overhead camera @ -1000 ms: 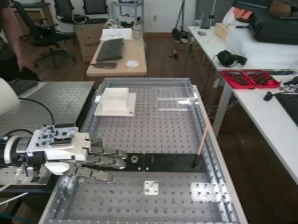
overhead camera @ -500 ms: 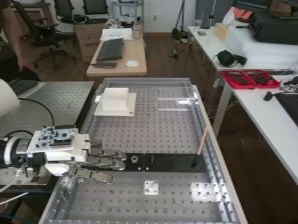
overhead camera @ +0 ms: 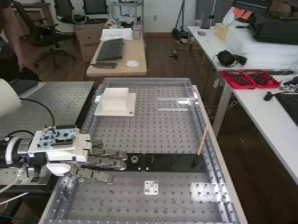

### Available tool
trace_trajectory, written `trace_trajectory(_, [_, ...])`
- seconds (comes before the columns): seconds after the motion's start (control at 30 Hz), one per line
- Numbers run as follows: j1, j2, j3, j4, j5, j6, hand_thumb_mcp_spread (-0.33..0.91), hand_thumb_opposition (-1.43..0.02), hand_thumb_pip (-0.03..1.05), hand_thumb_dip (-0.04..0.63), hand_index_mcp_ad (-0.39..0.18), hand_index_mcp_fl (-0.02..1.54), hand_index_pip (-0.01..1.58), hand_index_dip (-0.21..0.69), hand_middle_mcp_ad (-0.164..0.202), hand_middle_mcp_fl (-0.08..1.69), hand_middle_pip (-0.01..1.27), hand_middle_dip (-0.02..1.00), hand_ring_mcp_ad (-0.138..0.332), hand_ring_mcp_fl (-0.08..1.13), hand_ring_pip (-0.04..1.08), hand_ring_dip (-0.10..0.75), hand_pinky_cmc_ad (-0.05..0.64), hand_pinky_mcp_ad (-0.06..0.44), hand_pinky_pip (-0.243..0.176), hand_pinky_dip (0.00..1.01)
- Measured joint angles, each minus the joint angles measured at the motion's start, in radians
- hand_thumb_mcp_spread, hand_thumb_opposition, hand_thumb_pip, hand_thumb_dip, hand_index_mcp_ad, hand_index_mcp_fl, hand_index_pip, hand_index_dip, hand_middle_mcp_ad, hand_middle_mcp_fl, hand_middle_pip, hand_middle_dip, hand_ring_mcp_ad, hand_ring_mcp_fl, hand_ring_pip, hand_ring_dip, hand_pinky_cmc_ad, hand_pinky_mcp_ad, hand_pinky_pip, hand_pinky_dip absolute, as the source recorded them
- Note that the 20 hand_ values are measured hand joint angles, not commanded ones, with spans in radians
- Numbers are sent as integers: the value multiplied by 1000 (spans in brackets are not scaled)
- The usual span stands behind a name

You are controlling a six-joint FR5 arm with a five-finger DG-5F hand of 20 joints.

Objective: Grab the smaller nut and place it in the white container

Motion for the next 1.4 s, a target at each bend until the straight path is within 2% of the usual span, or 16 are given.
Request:
trace_trajectory(0.5, [2,-2,4,3,-2,0,445,-897,660,251,-162,297,1520,148,58,35,129,183,101,2,87,82,314,216,-47,188])
trace_trajectory(0.77, [6,-1,2,11,0,9,443,-920,649,253,-162,330,1525,152,61,40,136,183,112,2,91,82,314,216,-47,188])
trace_trajectory(0.87, [8,2,4,13,0,12,457,-930,595,253,-162,367,1504,150,61,40,133,183,110,2,91,82,314,218,-45,190])
trace_trajectory(1.0, [10,11,7,11,-5,16,456,-974,581,218,-164,417,1513,154,54,40,136,183,105,2,94,82,314,216,-45,188])
trace_trajectory(1.4, [14,31,14,-1,-18,17,454,-974,581,215,-164,433,1510,157,54,40,136,183,105,2,93,82,314,216,-45,190])
